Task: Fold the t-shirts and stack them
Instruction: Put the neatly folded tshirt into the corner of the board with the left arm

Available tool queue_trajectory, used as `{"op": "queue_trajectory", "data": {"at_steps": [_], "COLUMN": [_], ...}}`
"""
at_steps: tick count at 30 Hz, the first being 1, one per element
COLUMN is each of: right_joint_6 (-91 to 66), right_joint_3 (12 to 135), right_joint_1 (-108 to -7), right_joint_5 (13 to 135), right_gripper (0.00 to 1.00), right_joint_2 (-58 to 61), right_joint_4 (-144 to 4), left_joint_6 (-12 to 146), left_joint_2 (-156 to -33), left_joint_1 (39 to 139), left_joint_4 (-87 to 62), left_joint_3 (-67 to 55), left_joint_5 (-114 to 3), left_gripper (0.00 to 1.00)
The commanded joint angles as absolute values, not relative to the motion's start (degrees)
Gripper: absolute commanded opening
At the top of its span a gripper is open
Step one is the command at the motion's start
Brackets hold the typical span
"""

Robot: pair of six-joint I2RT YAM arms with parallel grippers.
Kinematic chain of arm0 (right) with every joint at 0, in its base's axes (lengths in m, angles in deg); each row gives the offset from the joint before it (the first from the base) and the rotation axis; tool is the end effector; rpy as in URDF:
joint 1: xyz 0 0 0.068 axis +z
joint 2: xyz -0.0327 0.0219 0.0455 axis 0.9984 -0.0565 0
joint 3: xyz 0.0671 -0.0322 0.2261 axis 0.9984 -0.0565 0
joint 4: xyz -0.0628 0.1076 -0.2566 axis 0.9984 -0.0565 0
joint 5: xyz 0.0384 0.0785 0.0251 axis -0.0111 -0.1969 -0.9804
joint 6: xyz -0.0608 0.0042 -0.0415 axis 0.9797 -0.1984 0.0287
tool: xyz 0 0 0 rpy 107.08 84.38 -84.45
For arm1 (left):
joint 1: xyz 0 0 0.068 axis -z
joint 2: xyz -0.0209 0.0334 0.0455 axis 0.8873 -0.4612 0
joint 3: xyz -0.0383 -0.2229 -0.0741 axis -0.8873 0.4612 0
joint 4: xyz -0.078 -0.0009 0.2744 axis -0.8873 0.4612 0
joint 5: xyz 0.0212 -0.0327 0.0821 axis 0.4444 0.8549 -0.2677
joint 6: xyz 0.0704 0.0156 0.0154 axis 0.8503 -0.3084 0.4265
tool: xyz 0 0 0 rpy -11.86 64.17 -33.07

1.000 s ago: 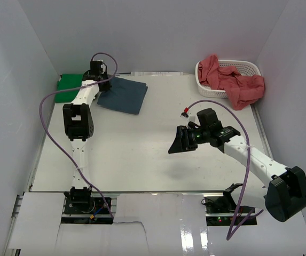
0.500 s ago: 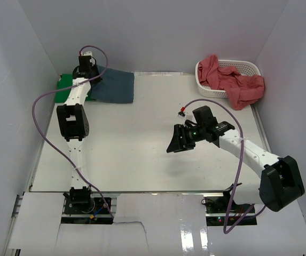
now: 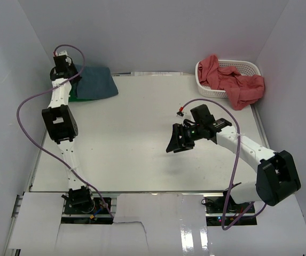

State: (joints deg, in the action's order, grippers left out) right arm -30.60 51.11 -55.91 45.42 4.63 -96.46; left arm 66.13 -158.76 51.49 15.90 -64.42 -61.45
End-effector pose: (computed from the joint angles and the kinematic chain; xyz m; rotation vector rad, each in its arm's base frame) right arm 0.2561 0.1953 0.1804 -0.4311 2.5836 1.1694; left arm 0.5700 0.1088 0.1973 -0.4229 2.1541 -0.0563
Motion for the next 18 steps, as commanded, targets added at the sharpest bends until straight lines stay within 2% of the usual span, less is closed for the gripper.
{"op": "queue_trajectory", "data": {"at_steps": [1,9,18], "right_joint_6": [-30.85,-32.87,-33.75], "right_joint_3": [52.83,51.69,50.64], "right_joint_1": [-55.83,-54.60,-53.45], "right_joint_5": [44.80,44.88,45.15], "right_gripper": [0.61,0.61,0.61], "right_joint_2": [4.27,2.51,1.72], "right_joint_4": [-97.23,-94.51,-92.75], "left_joint_6": [64.32,60.89,58.96], "left_joint_2": [-151.51,-152.57,-151.69], "left_joint_1": [49.71,49.09,49.70], "left_joint_4": [13.53,13.18,11.86], "left_joint_3": [-68.24,-70.97,-71.32], "left_joint_5": [-57.23,-48.36,-44.92], "left_gripper": [0.00,0.00,0.00]}}
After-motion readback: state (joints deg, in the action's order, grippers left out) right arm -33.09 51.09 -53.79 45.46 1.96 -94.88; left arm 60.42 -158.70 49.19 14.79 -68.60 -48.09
